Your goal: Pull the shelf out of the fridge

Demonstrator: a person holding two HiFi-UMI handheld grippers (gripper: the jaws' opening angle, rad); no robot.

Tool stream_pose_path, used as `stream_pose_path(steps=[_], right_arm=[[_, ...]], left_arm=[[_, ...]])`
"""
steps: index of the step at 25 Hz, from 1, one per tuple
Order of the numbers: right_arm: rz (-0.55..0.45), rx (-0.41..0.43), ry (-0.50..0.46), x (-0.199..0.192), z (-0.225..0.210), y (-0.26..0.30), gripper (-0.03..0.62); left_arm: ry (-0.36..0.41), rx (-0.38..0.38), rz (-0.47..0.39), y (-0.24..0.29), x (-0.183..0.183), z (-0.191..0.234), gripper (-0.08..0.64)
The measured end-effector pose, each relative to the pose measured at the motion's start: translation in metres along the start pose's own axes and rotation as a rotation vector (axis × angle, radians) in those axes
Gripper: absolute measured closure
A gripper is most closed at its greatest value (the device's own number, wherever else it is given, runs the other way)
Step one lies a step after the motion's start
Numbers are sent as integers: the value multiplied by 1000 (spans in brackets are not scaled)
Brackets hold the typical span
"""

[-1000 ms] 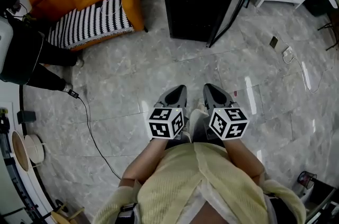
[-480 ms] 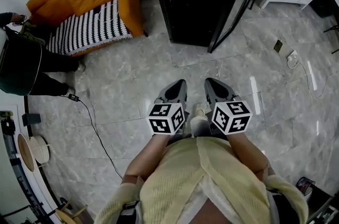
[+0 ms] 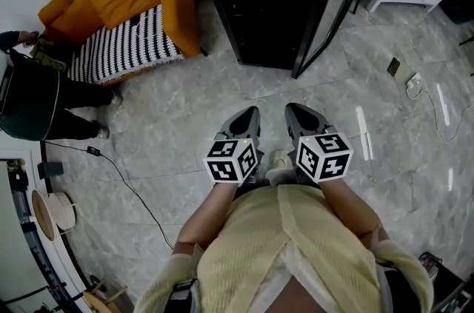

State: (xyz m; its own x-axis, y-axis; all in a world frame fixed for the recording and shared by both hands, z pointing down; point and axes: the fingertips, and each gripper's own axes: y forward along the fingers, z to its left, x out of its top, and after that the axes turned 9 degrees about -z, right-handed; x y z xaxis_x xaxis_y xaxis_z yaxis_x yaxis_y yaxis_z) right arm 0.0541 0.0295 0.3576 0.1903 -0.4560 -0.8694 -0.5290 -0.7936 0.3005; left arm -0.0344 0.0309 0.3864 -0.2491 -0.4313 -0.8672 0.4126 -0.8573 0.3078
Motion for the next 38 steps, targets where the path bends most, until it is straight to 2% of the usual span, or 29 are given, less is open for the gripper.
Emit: stream_pose_path(steps=[6,18,24,30,33,38], right_arm=[[16,10,0,5,-17,13,563],[34,11,31,8,-32,33,563],[13,-43,34,13,-47,46,563],[7,-108,83,22,-58,68,563],[17,-105,135,22,-50,81,563],[19,-127,148,25,-49,104,563]], left_arm=[[12,0,6,30,3,-3,537],[12,12,25,51,3,9,537],[27,-38,49,75,2,15,537],[76,-102,77,103,12,21,537],[64,-110,85,112,17,34,537],[58,-119,102,129,28,56,537]])
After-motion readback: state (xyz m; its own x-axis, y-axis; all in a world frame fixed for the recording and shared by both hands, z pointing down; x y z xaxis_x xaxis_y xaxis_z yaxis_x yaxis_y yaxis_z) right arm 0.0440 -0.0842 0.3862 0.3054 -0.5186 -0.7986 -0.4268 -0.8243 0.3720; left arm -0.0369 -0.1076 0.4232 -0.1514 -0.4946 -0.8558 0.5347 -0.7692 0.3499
